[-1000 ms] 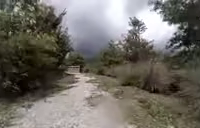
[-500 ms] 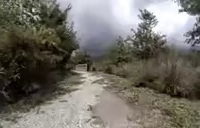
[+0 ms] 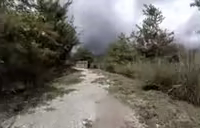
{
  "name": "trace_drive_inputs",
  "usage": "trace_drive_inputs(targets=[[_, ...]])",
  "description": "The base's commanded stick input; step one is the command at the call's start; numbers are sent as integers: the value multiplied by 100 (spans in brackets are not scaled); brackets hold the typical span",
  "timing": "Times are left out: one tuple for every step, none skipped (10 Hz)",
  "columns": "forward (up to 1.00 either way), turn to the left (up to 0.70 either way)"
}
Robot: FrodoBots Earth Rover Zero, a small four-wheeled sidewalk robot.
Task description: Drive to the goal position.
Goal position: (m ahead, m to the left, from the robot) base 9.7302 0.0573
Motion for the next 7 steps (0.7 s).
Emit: trace_drive_inputs(targets=[[85,0],[85,0],[85,0],[85,0],[85,0],[85,0],[85,0]])
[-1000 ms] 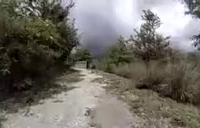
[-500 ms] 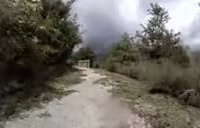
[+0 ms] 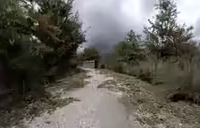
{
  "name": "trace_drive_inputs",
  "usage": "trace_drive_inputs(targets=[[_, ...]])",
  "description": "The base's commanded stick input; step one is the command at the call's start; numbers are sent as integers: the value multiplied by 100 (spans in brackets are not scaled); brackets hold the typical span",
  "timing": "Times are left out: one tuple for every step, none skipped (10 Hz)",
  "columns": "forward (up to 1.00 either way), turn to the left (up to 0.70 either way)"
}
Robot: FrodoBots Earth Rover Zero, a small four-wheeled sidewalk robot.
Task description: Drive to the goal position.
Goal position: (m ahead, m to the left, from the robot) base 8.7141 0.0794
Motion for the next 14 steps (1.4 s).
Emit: trace_drive_inputs(targets=[[85,0],[85,0],[85,0],[85,0],[85,0],[85,0],[85,0],[85,0],[85,0],[85,0],[85,0],[85,0],[85,0],[85,0]])
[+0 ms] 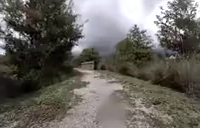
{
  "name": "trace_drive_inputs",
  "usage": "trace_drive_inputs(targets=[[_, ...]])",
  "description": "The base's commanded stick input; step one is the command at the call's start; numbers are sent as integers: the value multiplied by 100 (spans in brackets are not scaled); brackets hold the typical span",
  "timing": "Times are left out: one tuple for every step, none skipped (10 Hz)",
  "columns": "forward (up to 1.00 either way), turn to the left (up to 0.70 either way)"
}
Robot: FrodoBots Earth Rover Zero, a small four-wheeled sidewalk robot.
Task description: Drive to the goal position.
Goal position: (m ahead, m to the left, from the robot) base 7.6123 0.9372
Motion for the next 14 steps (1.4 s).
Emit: trace_drive_inputs(targets=[[85,0],[85,0],[85,0],[85,0],[85,0],[85,0],[85,0],[85,0],[85,0],[85,0],[85,0],[85,0],[85,0],[85,0]])
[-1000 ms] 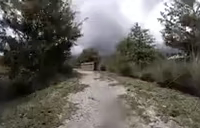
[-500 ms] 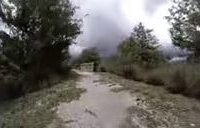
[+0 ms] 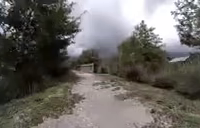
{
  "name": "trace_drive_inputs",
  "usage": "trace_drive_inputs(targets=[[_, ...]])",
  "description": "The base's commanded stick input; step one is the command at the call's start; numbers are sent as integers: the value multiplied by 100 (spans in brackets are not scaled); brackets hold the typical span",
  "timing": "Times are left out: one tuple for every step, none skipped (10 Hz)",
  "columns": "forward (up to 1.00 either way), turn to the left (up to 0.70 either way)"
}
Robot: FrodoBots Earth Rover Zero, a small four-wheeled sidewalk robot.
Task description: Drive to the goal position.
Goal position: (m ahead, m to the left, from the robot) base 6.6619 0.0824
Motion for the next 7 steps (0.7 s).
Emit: trace_drive_inputs(targets=[[85,0],[85,0],[85,0],[85,0],[85,0],[85,0],[85,0]])
